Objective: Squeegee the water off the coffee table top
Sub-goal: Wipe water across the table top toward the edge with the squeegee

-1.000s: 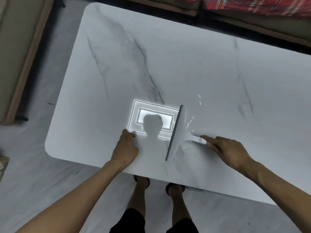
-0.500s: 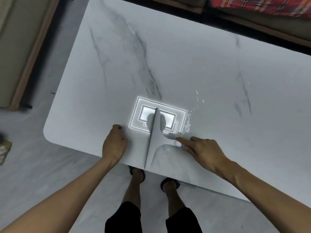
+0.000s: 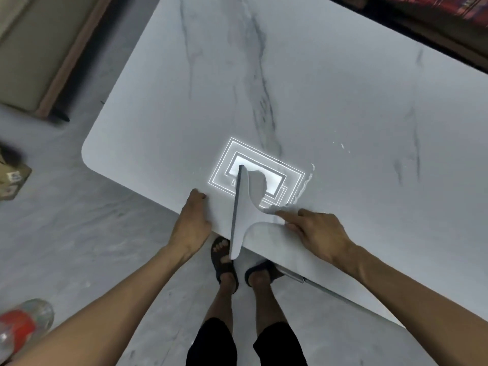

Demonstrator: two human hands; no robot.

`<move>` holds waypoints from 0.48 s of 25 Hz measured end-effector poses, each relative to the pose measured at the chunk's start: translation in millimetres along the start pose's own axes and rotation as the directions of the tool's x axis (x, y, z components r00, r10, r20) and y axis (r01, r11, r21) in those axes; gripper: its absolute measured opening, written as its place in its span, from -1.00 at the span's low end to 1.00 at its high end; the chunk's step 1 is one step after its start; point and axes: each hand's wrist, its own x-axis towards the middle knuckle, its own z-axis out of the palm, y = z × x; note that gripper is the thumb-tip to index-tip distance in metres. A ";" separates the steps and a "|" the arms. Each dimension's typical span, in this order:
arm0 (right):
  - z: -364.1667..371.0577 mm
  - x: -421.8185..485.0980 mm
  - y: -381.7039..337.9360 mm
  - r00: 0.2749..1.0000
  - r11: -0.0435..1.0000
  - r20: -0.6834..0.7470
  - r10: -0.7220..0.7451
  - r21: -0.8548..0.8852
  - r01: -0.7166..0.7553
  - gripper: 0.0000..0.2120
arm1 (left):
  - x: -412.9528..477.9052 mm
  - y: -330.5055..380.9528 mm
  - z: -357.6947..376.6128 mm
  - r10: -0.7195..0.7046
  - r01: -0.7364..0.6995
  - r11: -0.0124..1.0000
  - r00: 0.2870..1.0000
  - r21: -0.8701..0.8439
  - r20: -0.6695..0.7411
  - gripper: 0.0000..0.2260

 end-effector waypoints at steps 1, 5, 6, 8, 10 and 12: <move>-2.0 -18.8 16.8 0.999 0.999 -0.008 0.044 0.006 -0.044 -0.61 | -0.2 5.0 4.3 0.010 -0.010 1.000 1.000 -0.003 0.017 -0.56; -4.5 -87.9 68.8 0.969 0.969 -0.049 0.243 -0.039 -0.245 -0.62 | -0.9 22.3 26.7 0.025 -0.036 0.997 0.986 0.066 0.163 -0.53; -5.5 -99.7 77.1 0.960 0.959 -0.061 0.273 -0.061 -0.277 -0.62 | -1.2 24.2 31.7 0.022 -0.037 0.996 0.983 0.078 0.180 -0.54; -8.3 -116.1 84.0 0.947 0.943 -0.077 0.310 -0.100 -0.317 -0.62 | -2.8 27.8 38.3 0.008 -0.019 0.998 0.987 0.065 0.159 -0.58; -11.2 -124.0 73.7 0.941 0.936 -0.091 0.325 -0.109 -0.334 -0.61 | -7.8 32.2 39.9 0.006 -0.009 0.999 0.998 0.053 0.070 -0.61; -11.2 -112.6 46.0 0.957 0.956 -0.107 0.269 -0.092 -0.279 -0.60 | -11.4 29.2 31.4 -0.041 0.040 0.999 0.998 -0.023 -0.050 -0.65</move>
